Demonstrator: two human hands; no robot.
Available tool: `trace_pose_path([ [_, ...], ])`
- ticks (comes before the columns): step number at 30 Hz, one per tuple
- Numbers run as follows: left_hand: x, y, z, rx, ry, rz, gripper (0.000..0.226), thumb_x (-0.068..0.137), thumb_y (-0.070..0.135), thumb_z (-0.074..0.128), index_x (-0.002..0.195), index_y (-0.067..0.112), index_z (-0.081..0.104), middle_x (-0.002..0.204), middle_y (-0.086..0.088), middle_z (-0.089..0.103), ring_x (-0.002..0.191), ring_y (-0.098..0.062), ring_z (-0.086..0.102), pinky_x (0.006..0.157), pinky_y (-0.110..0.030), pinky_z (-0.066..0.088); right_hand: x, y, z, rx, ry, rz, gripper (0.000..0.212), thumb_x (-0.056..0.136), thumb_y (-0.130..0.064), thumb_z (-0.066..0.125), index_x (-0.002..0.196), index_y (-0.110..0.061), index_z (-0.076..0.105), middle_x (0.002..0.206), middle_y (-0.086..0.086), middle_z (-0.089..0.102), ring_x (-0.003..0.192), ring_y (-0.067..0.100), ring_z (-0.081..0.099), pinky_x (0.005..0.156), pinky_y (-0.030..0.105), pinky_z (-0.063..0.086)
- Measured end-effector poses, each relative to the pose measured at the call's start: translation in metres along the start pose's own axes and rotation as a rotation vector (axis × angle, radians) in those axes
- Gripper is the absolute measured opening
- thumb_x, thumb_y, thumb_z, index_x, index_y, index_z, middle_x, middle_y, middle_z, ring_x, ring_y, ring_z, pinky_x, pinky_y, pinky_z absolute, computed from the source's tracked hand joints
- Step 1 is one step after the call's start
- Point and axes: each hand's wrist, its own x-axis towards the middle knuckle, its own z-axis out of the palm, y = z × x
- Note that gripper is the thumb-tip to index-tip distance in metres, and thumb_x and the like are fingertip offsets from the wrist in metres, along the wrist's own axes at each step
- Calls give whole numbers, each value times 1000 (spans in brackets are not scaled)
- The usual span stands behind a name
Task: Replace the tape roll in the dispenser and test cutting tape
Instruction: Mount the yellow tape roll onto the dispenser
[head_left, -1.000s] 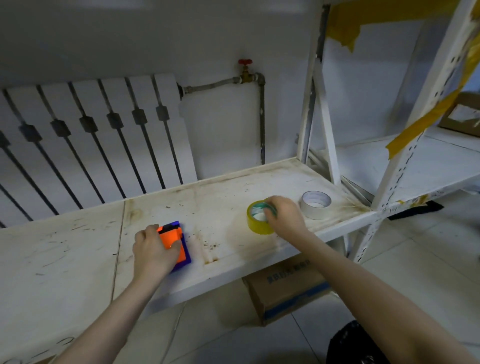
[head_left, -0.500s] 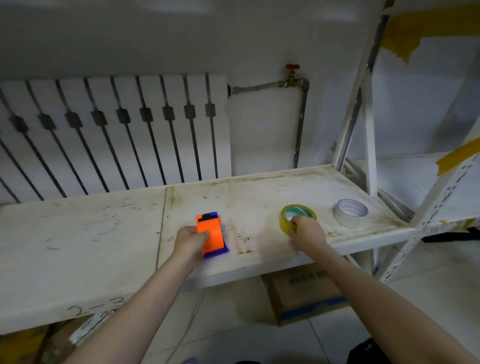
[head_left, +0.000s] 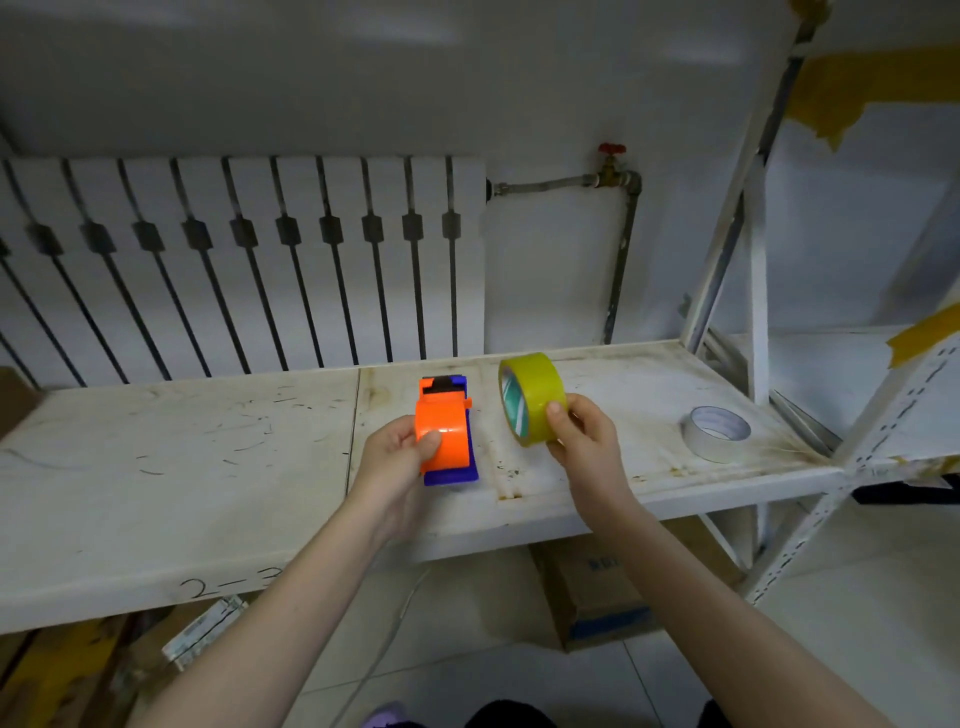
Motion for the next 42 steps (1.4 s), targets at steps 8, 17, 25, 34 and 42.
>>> trace_pose_path([
  [8,-28,-2,-9,43,-40,168,18,91,4,54,96,19,63,98,-4,69,90,-16,65,78,-25,50,-50,-8,18,426,-66,122,13,96,-20,48,98,-13,58,102,7,65,102,19,64,91,36,53],
  [17,-47,3,-8,-130,6,229,20,91,6,53,94,24,62,99,1,68,96,-13,64,84,-29,51,-82,8,38,515,-82,183,14,94,-22,52,99,-11,60,103,14,64,104,28,59,97,46,47],
  [25,-42,7,-27,-449,-35,17,29,93,2,47,121,7,52,106,-6,65,100,-21,61,85,-35,53,-94,11,41,632,-126,304,22,99,-17,44,114,-9,58,116,16,66,114,31,61,99,46,47],
  [34,-49,-3,-30,0,-29,245,21,92,6,52,100,23,60,102,-2,68,93,-10,66,76,-20,53,-77,-8,26,331,-190,110,17,97,-22,47,105,-14,60,108,7,68,108,23,64,93,41,50],
  [42,-53,-10,-23,123,-98,377,25,89,3,56,114,0,60,105,-11,68,91,-3,66,77,-16,53,-77,-3,30,313,-211,50,24,95,-23,50,110,-6,56,109,14,65,104,27,62,92,43,51],
])
